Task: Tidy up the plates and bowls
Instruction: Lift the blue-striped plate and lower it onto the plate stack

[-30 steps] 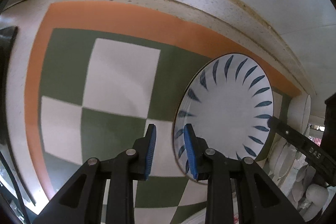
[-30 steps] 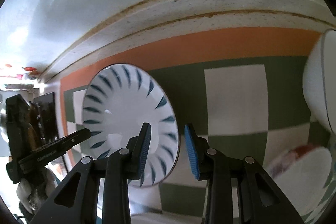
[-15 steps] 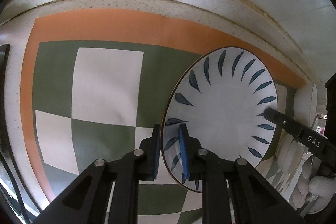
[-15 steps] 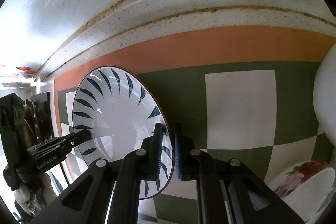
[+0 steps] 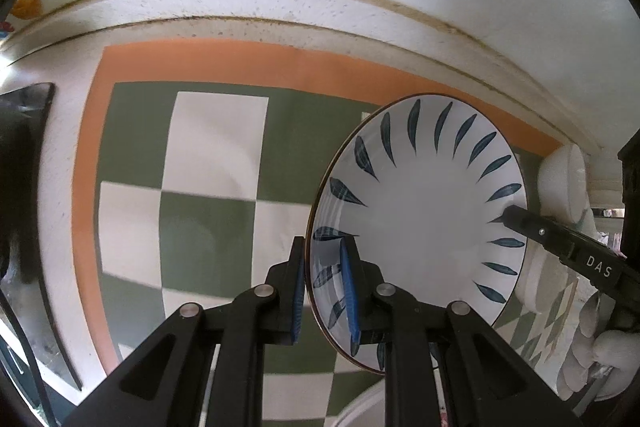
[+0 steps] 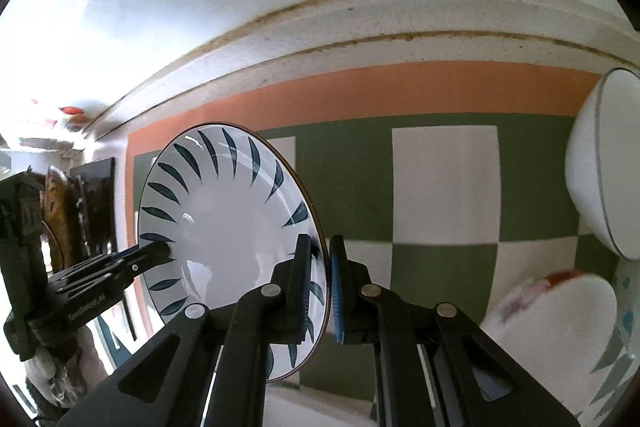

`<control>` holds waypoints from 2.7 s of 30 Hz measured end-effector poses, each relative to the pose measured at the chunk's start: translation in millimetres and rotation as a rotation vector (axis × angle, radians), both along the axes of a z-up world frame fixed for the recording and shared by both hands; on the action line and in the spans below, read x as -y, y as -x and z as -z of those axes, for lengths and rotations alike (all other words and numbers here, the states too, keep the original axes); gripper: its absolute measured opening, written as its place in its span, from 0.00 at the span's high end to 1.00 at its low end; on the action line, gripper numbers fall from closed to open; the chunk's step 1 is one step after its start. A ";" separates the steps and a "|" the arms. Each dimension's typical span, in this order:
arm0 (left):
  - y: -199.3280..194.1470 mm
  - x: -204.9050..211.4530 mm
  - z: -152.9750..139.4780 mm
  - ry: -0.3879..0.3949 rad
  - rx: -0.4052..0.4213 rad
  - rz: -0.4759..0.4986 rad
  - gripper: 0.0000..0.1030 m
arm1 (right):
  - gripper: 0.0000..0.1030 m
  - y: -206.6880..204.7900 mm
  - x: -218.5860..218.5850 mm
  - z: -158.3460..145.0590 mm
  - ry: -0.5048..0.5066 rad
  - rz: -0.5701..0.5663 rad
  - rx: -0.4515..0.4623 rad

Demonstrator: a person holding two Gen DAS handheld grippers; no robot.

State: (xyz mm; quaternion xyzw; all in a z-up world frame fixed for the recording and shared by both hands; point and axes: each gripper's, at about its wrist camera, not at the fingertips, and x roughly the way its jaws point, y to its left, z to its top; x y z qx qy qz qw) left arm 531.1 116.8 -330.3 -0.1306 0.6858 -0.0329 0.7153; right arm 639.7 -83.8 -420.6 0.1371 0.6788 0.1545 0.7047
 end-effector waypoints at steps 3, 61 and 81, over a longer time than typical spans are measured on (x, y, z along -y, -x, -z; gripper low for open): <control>15.5 1.6 -13.1 -0.002 0.016 -0.007 0.86 | 0.90 14.1 4.4 -14.8 -0.017 -0.008 0.013; 193.0 75.5 17.6 -0.038 -0.059 0.103 0.84 | 0.91 240.8 77.6 18.7 0.017 -0.025 -0.045; 191.0 75.9 17.4 -0.076 -0.058 0.103 0.84 | 0.89 236.5 76.0 24.2 0.022 0.004 -0.067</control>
